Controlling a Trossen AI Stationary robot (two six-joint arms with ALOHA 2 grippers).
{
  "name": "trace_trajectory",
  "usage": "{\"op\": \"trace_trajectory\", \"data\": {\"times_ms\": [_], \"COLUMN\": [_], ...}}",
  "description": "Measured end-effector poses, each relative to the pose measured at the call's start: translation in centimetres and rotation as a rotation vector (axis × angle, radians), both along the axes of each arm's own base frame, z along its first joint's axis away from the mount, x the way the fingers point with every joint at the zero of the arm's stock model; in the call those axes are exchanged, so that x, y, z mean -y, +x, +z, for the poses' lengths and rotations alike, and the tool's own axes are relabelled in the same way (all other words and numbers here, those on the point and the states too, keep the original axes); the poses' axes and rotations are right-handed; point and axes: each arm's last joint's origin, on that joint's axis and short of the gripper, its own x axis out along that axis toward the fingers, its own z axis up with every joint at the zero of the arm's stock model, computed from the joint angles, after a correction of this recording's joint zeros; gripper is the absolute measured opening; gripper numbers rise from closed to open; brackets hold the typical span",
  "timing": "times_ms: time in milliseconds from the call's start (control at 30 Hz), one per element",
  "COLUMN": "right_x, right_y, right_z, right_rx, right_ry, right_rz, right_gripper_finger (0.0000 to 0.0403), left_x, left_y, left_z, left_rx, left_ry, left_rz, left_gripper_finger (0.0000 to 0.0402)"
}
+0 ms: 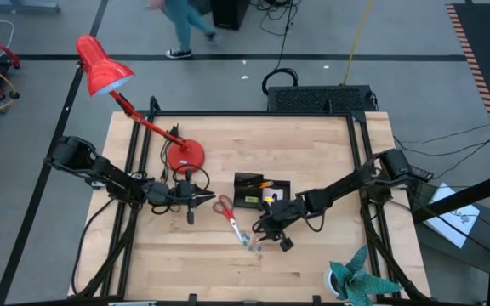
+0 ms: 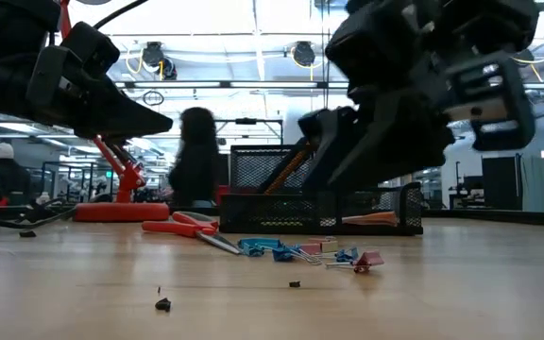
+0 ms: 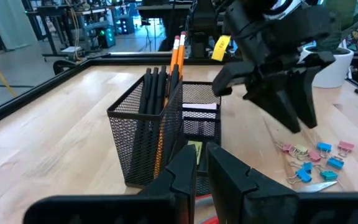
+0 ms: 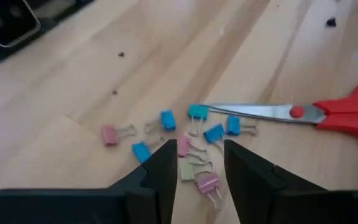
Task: Pick and place office supplies into organizer
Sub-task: Put the pink binder clip into the black desk organizer
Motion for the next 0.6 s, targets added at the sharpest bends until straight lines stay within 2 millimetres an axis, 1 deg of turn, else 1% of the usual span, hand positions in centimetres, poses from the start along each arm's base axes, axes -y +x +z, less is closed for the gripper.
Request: {"op": "trace_trajectory", "data": {"times_ms": [167,300,433,533,600], "right_x": [0.6,1.2,1.9,2.1,2.1], "right_y": [0.4,0.7,0.5,0.3,0.3], "right_z": [-1.0,-1.1,-1.4,-1.9,-1.8], "right_rx": [-0.044,-0.066,-0.101,-0.132,-0.136], "right_ry": [-0.027,0.013,0.000,-0.004,-0.010], "right_rz": [-0.005,0.030,0.016,0.023,0.030], "right_gripper_finger": [0.0123,0.0123,0.0122,0.0123,0.0123], "left_x": [0.0,0.0,0.0,0.0,0.0], "left_y": [0.0,0.0,0.0,0.0,0.0], "left_z": [0.0,0.0,0.0,0.0,0.0], "left_rx": [0.000,0.000,0.000,0.000,0.000], "left_ry": [-0.004,-0.008,-0.008,-0.006,-0.006], "left_rz": [0.000,0.001,0.001,0.000,0.000], "left_gripper_finger": [0.0047,0.0047,0.0047,0.0047,0.0047]}}
